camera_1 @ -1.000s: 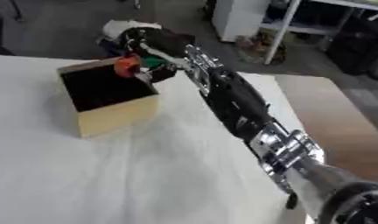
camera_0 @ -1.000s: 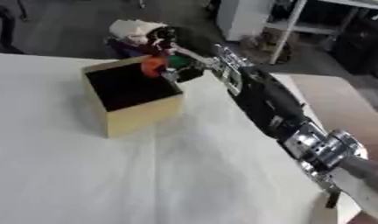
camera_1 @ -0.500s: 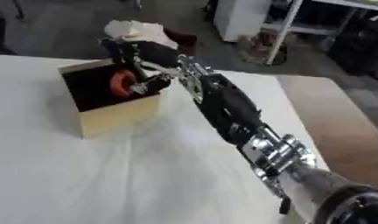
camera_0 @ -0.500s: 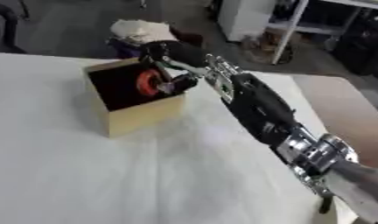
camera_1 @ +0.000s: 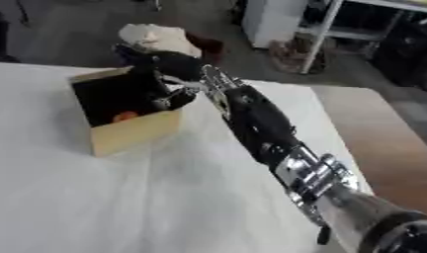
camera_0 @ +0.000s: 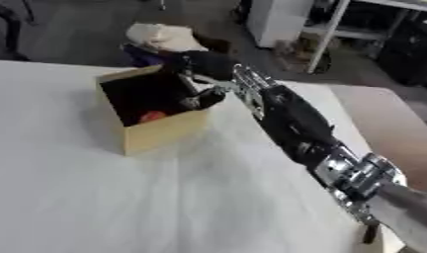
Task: Pick up objects on the table and place them in the box.
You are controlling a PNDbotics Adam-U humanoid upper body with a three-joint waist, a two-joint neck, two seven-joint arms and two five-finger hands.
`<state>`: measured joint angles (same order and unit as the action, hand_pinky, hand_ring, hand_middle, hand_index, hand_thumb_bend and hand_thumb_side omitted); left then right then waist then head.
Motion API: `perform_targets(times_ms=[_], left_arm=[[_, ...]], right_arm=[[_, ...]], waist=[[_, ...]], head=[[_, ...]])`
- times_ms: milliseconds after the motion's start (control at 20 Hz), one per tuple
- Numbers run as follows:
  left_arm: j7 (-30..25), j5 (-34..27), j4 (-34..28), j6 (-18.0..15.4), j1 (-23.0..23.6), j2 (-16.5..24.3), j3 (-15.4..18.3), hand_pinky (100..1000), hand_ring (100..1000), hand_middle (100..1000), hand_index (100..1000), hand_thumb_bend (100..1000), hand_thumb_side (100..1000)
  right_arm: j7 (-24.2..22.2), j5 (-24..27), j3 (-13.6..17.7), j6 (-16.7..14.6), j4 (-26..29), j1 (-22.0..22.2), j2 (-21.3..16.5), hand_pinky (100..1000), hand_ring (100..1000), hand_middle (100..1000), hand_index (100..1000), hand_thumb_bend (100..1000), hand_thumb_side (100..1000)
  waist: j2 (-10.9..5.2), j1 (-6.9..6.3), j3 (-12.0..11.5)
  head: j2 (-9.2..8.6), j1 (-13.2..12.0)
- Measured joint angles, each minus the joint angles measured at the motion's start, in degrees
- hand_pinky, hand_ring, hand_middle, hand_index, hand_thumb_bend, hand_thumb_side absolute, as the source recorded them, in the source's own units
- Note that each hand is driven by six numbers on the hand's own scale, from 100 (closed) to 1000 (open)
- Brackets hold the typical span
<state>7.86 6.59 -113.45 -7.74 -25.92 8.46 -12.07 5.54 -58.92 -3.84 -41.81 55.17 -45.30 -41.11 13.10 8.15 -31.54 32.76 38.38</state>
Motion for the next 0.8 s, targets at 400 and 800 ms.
perform_targets(times_ms=[400, 800], left_arm=[[0.7, 0.3, 0.0, 0.1, 1.2, 0.1, 0.8, 786, 659, 612, 865, 100, 783], [3.1, 1.9, 0.0, 0.8, 4.7, 0.6, 2.9, 787, 658, 609, 864, 100, 787]], right_arm=[[2.8, 9.5, 1.7, 0.7, 5.7, 1.3, -2.4, 792, 896, 734, 899, 100, 202], [-1.6, 39.1, 3.6, 5.8, 17.6, 4.9, -6.9, 747, 909, 702, 908, 100, 398]], waist=[[-0.36, -0.54, 3.3], [-1.24, -2.16, 9.8]], head=[[0.00, -2.0], [0.49, -6.4]])
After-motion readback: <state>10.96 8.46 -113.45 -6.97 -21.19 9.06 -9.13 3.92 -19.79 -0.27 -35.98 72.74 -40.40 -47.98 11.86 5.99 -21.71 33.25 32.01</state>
